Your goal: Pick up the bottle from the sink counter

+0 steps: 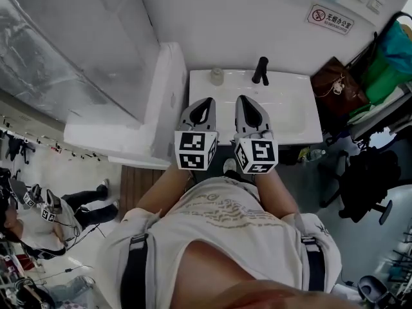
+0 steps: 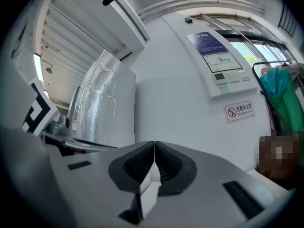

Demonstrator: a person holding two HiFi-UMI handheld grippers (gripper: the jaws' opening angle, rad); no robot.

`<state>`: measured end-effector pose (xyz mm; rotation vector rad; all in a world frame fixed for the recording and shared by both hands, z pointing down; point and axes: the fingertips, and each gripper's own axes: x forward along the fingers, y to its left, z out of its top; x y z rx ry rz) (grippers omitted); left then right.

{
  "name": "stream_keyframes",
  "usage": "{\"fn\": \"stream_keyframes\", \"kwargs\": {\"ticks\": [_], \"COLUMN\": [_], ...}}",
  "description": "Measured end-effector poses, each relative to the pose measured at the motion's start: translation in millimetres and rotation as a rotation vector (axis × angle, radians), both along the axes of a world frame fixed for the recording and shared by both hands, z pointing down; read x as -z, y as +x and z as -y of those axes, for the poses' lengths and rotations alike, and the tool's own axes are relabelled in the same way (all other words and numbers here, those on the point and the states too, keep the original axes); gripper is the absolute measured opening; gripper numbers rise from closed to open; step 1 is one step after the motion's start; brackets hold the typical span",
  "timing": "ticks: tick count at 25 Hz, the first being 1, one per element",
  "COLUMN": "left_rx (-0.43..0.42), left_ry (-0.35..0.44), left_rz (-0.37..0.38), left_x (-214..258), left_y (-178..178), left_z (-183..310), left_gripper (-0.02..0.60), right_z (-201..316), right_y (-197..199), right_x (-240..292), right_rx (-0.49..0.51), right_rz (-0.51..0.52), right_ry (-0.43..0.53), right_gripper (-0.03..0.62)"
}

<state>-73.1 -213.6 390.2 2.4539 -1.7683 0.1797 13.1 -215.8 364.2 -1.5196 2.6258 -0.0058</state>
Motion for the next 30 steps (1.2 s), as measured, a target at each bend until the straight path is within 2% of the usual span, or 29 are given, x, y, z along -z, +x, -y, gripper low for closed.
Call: {"fn": "stream_keyframes", "kwargs": {"ticks": [19, 24, 30], "left_rx": [0.112, 0.164, 0.208], "left_ry": [-0.026, -0.021, -0.076], "left_rz": [0.026, 0.01, 0.0], "left_x": [-7, -4, -26], "left_y": [-2, -10, -18], "left_z": [124, 143, 155], "left_gripper": [0.021, 0.021, 0.021], "right_z": [128, 154, 167], "right_y": [-6, -11, -19], "right_x": [-11, -11, -22], "right_rx": [0.132, 0.19, 0.229], "right_rz": [-0.005, -0.027, -0.028], "right_ry": [-0.033, -0.03, -0.062], "right_gripper": [0.025, 0.025, 0.025]}}
